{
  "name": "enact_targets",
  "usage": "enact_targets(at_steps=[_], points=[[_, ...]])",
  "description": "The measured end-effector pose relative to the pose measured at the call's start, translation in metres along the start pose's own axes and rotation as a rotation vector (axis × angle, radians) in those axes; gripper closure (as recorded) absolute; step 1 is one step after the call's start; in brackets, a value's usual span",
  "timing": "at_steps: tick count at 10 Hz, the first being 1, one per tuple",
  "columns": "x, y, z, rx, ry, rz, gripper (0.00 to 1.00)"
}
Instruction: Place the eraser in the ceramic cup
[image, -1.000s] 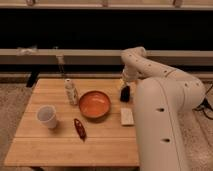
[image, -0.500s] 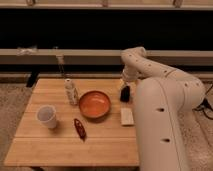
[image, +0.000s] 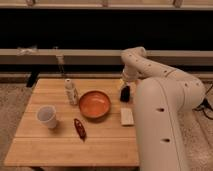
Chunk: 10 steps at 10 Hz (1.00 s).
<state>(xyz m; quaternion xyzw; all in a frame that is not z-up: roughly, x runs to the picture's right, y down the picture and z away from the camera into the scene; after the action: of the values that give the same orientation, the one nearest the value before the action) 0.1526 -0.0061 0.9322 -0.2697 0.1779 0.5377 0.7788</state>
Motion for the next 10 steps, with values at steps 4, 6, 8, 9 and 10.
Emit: enact_targets(at_steps=[4,6,8,9,10], points=[[-0.009,0.007,0.006,0.04,-0.012,-0.002,0.2],[-0.015,0.007,0.018,0.054,-0.03,0.017,0.2],[-0.021,0.01,0.036,0.06,-0.031,0.028,0.2],[-0.022,0.007,0.043,0.06,-0.029,0.036,0.2],[-0.023,0.003,0.049,0.057,-0.024,0.05,0.2]])
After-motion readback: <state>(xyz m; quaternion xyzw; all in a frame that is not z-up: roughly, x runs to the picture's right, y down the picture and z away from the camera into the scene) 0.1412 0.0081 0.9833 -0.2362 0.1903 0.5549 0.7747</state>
